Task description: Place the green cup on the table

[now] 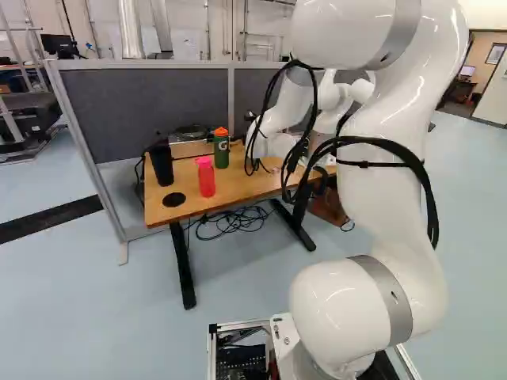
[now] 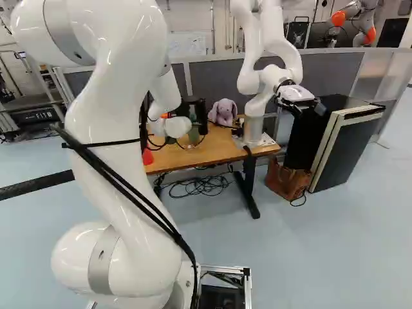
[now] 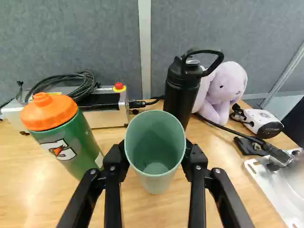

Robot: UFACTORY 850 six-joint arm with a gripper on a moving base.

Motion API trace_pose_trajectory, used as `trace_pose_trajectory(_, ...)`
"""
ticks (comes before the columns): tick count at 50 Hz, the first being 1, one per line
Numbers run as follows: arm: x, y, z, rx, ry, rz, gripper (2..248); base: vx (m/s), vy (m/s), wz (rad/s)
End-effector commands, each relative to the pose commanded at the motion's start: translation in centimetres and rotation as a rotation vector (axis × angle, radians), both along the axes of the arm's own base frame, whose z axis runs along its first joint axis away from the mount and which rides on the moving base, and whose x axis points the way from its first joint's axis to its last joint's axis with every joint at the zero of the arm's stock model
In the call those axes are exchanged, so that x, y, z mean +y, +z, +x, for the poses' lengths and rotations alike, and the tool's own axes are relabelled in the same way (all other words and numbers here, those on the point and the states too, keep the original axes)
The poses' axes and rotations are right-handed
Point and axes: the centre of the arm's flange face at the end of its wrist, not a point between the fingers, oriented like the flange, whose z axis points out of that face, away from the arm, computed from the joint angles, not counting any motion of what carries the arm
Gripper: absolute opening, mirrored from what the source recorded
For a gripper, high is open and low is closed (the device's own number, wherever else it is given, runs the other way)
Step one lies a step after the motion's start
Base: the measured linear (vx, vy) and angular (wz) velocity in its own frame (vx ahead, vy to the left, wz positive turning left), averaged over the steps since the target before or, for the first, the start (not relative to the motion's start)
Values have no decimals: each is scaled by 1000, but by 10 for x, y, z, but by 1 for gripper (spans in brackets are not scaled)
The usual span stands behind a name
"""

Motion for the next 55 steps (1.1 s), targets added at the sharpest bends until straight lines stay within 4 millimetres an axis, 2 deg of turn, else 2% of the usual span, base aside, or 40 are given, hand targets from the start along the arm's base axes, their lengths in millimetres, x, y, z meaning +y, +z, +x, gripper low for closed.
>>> trace_pose_trajectory(17, 0, -14, 4, 22, 0, -1, 128, 0, 0, 0)
trace_pose_trajectory(18, 0, -15, 4, 22, 0, -1, 157, 0, 0, 0)
trace_pose_trajectory(22, 0, -15, 4, 23, 0, -1, 157, 0, 0, 0)
trace_pose_trajectory(23, 0, -15, 4, 23, 0, -1, 191, 0, 0, 0)
trace_pose_trajectory(27, 0, -15, 4, 23, 0, -1, 191, 0, 0, 0)
trace_pose_trajectory(28, 0, -15, 4, 23, 0, -1, 226, 0, 0, 0)
trace_pose_trajectory(33, 0, -14, 4, 22, 0, -1, 226, 0, 0, 0)
trace_pose_trajectory(34, 0, -14, 3, 21, 0, -1, 247, 0, 0, 0)
trace_pose_trajectory(55, 0, 12, -34, 4, 3, 0, 247, 0, 0, 0)
